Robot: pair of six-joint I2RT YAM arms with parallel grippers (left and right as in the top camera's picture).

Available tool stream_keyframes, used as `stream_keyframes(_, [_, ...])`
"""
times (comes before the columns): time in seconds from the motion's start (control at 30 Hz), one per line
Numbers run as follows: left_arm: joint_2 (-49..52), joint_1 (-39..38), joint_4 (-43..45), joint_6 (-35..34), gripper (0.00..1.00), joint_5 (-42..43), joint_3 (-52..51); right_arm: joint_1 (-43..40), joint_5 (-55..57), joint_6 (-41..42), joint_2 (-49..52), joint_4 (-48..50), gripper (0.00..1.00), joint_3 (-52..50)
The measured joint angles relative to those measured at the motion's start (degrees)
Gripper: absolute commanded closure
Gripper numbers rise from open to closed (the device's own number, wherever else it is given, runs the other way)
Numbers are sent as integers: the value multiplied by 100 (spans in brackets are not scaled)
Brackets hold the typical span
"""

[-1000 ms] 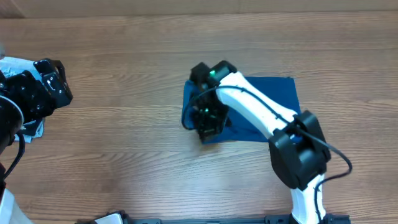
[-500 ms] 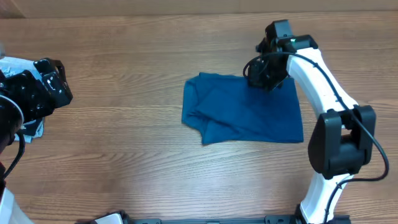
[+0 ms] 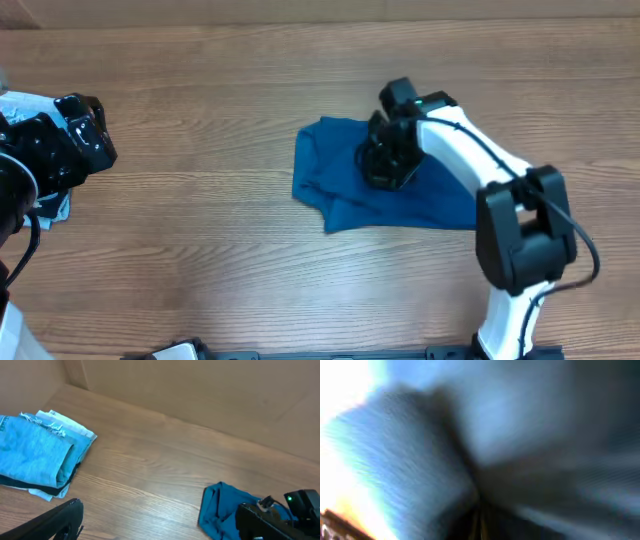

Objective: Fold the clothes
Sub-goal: 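Press and smooth the folded stack with the right gripper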

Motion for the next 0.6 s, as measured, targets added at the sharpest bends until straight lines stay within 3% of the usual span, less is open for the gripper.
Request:
stream_keyframes(0.2, [0, 0, 2, 0, 0, -2, 0, 802, -26, -15, -1241, -439, 96, 2])
stream_keyframes(0.37, [0, 0, 2, 0, 0, -2, 0, 929, 72, -7, -1215, -496, 96, -2])
stream_keyframes(0.6, [0, 0, 2, 0, 0, 0, 0, 813, 684, 400, -1163, 476, 93, -4])
